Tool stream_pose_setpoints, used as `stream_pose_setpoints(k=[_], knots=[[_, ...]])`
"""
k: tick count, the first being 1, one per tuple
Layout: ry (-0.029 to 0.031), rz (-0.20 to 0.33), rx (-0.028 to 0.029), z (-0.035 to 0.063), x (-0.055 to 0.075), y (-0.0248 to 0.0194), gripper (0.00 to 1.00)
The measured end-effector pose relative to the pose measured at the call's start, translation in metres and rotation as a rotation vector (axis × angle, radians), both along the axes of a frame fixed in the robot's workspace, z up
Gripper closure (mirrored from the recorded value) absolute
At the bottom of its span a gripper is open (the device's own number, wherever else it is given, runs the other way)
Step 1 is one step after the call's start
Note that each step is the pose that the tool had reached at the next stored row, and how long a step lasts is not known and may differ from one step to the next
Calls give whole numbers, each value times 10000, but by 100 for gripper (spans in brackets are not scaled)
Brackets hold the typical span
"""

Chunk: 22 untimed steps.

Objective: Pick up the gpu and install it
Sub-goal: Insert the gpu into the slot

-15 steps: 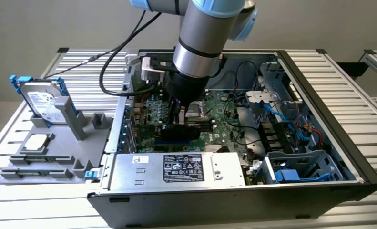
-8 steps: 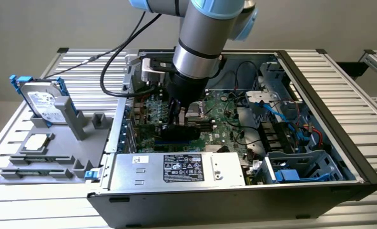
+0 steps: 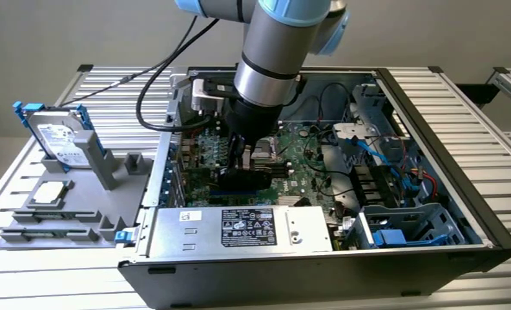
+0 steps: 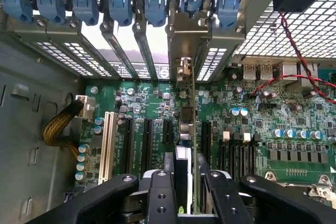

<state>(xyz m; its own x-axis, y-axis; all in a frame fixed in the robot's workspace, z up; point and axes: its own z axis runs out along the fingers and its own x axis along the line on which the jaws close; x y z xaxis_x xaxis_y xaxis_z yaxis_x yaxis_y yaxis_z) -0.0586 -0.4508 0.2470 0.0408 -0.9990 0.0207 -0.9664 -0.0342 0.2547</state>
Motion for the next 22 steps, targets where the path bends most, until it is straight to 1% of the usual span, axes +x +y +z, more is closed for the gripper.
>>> stream_pose_setpoints(k=[4,9,13,14,17,19,22], knots=[[0,1,-4,6,-4,4,73],[-2,2,-5,6,-10,22,73],[-9,3,-7,4,-24,27,73],[-10,3,-12,3,-28,29,73],[-17,1,-60,0,-45,41,73],[-17,1,-80,-3,-48,41,73],[-24,0,-87,-4,-49,42,73]])
